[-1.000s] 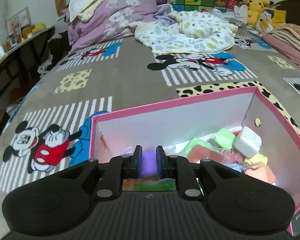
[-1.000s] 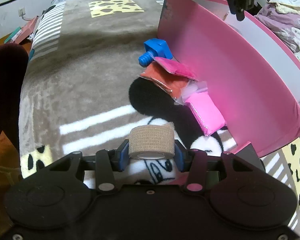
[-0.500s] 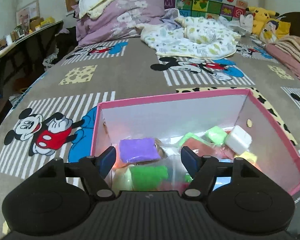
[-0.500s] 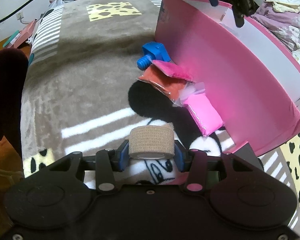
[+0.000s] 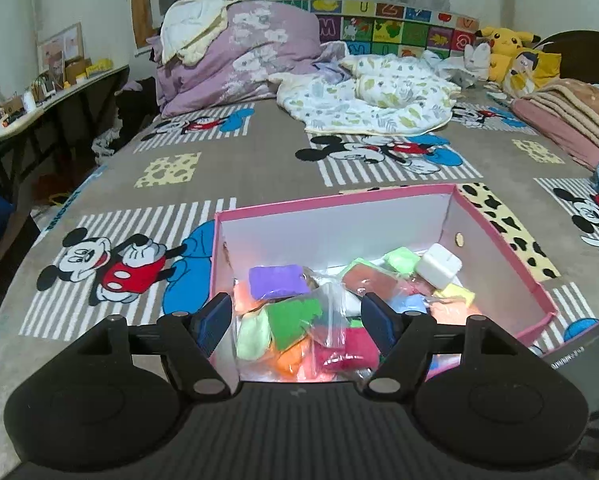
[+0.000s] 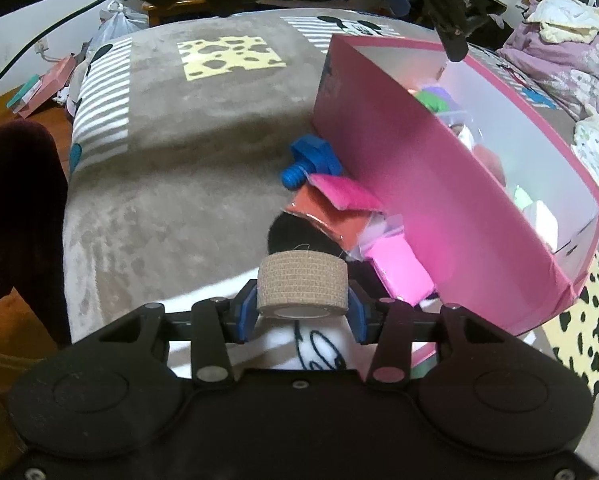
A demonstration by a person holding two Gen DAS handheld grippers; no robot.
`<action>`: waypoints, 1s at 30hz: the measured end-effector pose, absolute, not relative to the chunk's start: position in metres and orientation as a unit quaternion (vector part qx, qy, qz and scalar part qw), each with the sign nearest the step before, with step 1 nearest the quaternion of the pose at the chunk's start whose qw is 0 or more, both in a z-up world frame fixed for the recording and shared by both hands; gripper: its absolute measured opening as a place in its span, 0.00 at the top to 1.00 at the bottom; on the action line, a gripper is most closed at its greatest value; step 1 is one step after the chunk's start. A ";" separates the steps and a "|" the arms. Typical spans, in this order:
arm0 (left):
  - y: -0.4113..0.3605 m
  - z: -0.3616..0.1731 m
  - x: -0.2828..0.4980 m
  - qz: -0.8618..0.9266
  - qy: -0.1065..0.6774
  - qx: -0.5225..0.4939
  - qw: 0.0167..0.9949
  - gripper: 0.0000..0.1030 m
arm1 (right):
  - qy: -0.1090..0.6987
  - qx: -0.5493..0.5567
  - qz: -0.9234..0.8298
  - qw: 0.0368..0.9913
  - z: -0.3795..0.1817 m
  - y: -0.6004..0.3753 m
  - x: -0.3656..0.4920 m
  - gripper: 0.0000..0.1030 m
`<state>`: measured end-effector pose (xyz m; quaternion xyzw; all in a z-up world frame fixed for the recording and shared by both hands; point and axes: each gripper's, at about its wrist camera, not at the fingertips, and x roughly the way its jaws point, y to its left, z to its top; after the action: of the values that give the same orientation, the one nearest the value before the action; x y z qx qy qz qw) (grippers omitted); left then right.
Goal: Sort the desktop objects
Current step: 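Carry the tan tape roll over the pink box with the right tool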
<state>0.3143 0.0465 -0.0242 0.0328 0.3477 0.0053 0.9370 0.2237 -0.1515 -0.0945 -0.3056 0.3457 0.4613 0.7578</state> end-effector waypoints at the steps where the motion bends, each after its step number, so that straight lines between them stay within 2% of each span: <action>1: 0.047 -0.022 0.310 0.004 0.345 0.032 0.938 0.31 | 0.345 -0.307 0.461 0.758 -0.093 -0.151 0.222 0.57; 9: 0.054 -0.007 0.271 -0.005 0.323 0.022 0.946 0.31 | 0.340 -0.319 0.459 0.756 -0.078 -0.147 0.210 0.57; 16: 0.063 -0.009 0.224 -0.019 0.296 -0.007 0.955 0.31 | 0.351 -0.287 0.457 0.765 -0.065 -0.152 0.209 0.57; 22: 0.063 -0.042 0.171 -0.014 0.272 -0.029 0.962 0.31 | 0.357 -0.262 0.451 0.775 -0.055 -0.160 0.207 0.57; 30: 0.066 -0.108 0.138 -0.020 0.286 -0.065 0.956 0.31 | 0.373 -0.235 0.445 0.779 -0.052 -0.167 0.208 0.57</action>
<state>0.1376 0.0661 -0.1081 -0.0649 0.2860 -0.0204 0.9558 0.2080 -0.1669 -0.0522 -0.2355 0.3733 0.4454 0.7790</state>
